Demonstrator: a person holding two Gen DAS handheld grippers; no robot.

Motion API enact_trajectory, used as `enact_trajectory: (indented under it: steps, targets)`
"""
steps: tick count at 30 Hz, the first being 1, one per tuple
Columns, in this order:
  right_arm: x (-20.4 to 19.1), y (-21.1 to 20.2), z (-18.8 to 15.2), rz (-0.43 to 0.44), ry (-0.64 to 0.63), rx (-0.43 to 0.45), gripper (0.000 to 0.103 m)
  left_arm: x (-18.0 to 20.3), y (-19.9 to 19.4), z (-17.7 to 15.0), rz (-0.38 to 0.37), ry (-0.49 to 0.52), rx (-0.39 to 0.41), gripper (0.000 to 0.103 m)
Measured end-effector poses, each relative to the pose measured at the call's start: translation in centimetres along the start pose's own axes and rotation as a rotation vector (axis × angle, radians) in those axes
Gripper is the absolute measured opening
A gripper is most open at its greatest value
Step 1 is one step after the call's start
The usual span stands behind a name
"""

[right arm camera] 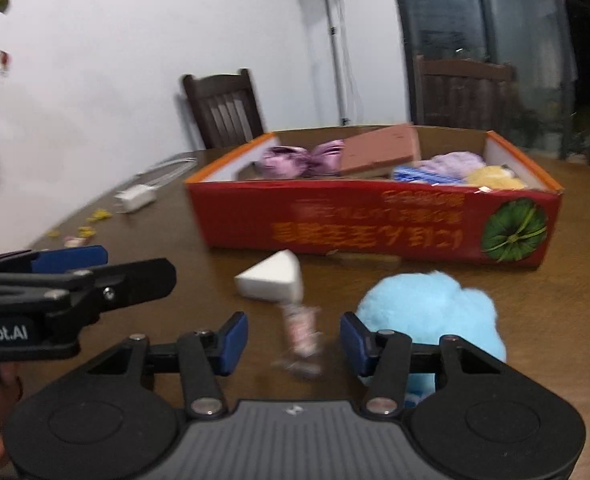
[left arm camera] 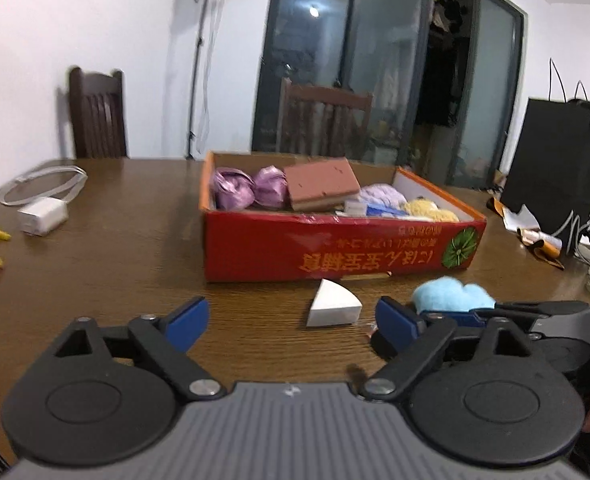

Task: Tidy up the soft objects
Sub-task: 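Move both grippers toward the white foam wedge on the table, then close both grippers on the white foam wedge and lift it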

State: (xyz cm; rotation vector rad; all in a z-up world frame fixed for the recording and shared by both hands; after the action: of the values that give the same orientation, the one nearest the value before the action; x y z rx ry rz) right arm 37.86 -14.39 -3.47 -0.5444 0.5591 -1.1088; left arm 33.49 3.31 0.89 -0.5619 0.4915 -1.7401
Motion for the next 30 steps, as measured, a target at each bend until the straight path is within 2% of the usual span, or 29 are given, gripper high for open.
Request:
enact_trajectory:
  steps: [2, 3, 4, 6, 9, 11, 13, 14, 16, 20, 26, 30]
  targets:
    - [0.5, 0.7, 0.2, 0.013, 0.008, -0.009, 0.043, 0.2, 2.0, 0.6, -0.025, 0.006, -0.04, 0.079]
    - [0.9, 1.0, 0.3, 0.03, 0.015, -0.021, 0.035, 0.3, 2.8, 0.9, -0.039, 0.009, -0.054, 0.076]
    - [1.0, 1.2, 0.4, 0.035, 0.019, -0.033, 0.027, 0.6, 3.5, 1.1, -0.053, 0.016, -0.064, 0.076]
    - [1.1, 1.3, 0.5, 0.034, 0.015, -0.032, 0.017, 1.4, 4.9, 1.5, -0.067, 0.046, -0.085, 0.076]
    - [1.4, 1.2, 0.4, 0.015, -0.001, -0.036, 0.016, 2.7, 6.4, 1.9, -0.07, 0.104, -0.098, 0.076]
    - [1.9, 1.0, 0.4, 0.013, 0.008, -0.035, 0.015, 2.9, 7.6, 2.0, -0.059, 0.099, -0.124, 0.07]
    - [2.3, 0.9, 0.4, 0.006, 0.014, -0.032, 0.015, 2.5, 8.4, 2.2, -0.07, 0.07, -0.153, 0.05]
    - [2.5, 0.8, 0.3, 0.013, 0.023, -0.029, 0.015, 2.3, 8.3, 2.2, -0.064, 0.063, -0.146, 0.047]
    - [2.6, 0.7, 0.2, 0.015, 0.02, -0.032, 0.015, 2.1, 8.1, 2.0, -0.075, 0.064, -0.148, 0.035]
    - [2.5, -0.3, -0.1, 0.035, 0.025, -0.018, 0.015, 2.0, 6.3, 0.9, -0.033, 0.049, -0.14, 0.033]
    - [1.6, -4.8, -1.7, 0.119, 0.034, 0.036, 0.015, 2.1, 0.4, -3.1, -0.065, -0.062, -0.125, 0.033]
    - [1.0, -7.7, -2.2, 0.16, 0.026, 0.067, 0.015, 1.9, -3.2, -3.8, -0.057, -0.099, -0.08, 0.033]
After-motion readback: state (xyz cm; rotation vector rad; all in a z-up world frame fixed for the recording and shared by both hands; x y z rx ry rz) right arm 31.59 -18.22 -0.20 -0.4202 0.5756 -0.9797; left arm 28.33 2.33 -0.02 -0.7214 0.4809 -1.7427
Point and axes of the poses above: each gripper's, at about its wrist camera, not at the fingertips, and y roughly the way its jaws point, x to its right, z to its top, the point moved 2 cm from there along y, roughly the way its jaws point, and after that the axes turned 9 degrees about -x, right-handed, at the moved point
